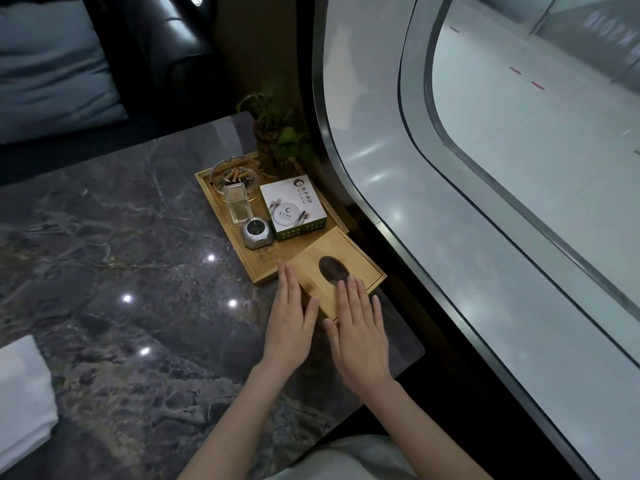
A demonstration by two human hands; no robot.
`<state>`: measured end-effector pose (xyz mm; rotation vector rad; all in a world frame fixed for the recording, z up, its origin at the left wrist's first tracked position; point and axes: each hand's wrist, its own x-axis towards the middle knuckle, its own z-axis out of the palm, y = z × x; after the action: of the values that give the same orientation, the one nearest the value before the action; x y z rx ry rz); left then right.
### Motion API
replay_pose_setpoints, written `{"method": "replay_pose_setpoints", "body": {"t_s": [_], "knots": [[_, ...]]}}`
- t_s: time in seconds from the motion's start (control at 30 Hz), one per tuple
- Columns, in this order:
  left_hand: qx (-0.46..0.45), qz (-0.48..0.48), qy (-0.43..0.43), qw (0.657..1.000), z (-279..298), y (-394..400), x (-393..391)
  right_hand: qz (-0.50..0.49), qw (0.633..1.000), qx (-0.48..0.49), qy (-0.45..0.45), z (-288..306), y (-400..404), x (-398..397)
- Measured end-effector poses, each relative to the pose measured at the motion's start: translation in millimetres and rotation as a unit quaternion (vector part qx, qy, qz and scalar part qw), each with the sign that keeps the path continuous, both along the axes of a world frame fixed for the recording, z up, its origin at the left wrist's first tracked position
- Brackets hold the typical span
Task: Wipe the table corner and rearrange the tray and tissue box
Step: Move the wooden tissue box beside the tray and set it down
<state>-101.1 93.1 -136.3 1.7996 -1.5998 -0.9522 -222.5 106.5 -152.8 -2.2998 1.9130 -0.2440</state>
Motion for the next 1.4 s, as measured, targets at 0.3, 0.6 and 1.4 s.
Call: {"method": "replay_pose_setpoints", "body": {"t_s": [0.3,0.6,1.4], "knots": [[0.002,-0.027,0.002,1.000,-4,-21,3,-0.019,1.000,-0.006,-0.016,0,-11,4],[0.004,-0.040,-0.001,0.999,-4,-32,1,-0.033,0.999,-0.005,-0.023,-5,-18,5],[0.024,0.059,0.123,0.990,35,-44,14,-0.004,0.988,0.009,-0.151,44,-55,-4]]}}
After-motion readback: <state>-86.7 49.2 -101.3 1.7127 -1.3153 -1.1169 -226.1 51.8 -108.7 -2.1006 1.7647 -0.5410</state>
